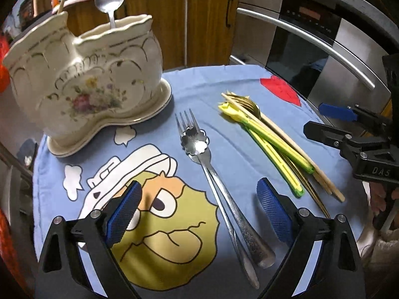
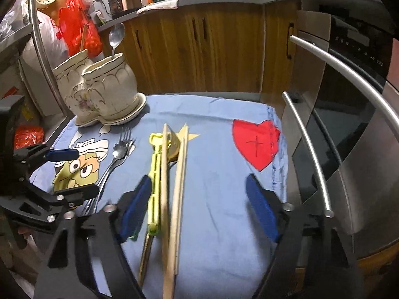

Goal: Organize utensils
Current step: 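Grasp the silver flower-handled utensil beside the fork with the left gripper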

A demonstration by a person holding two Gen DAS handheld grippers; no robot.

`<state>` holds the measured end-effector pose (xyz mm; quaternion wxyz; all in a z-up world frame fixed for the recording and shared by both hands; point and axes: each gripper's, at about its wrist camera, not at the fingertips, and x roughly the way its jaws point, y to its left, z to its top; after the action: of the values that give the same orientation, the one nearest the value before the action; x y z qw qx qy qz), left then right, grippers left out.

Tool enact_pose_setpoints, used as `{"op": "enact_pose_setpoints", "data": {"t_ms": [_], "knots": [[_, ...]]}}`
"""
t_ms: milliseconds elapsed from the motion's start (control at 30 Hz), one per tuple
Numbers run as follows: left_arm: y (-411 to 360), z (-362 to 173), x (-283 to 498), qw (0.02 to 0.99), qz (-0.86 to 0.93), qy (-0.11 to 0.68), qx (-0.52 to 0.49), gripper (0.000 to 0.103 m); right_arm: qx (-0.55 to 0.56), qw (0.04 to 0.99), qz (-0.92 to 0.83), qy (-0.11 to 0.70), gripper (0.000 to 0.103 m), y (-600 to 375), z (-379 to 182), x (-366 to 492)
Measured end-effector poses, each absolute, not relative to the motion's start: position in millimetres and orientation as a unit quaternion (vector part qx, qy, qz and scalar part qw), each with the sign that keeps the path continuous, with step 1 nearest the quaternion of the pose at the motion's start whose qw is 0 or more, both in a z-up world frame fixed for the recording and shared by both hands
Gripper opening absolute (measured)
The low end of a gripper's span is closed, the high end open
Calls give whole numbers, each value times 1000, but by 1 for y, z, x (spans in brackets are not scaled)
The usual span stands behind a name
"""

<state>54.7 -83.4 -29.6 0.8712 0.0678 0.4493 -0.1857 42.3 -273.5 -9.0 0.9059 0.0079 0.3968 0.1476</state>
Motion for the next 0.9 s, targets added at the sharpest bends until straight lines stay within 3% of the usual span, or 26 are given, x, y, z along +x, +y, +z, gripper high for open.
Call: {"op": "enact_pose_setpoints", "data": {"t_ms": [133, 167, 233, 300, 500, 667, 900], "knots": [[-81, -29, 56, 870, -191, 451, 54, 87, 1, 901, 171, 399, 48, -258, -9, 45], [-81, -29, 57, 869, -195, 452, 52, 78, -2, 899, 177, 401, 44, -254, -9, 46], [-82, -30, 57, 866, -200, 456, 52, 66, -5, 895, 191, 404, 30, -245, -9, 48], [-84, -31, 58, 862, -207, 459, 51, 58, -10, 889, 203, 410, 24, -237, -10, 51], [-90, -36, 64, 851, -217, 474, 56, 31, -37, 878, 210, 429, 20, -219, -18, 59], [-90, -36, 70, 845, -225, 484, 39, 23, -35, 876, 209, 432, 20, -220, -19, 60], [-81, -34, 73, 843, -223, 489, 20, 19, -33, 876, 210, 433, 20, -220, -21, 62]]}}
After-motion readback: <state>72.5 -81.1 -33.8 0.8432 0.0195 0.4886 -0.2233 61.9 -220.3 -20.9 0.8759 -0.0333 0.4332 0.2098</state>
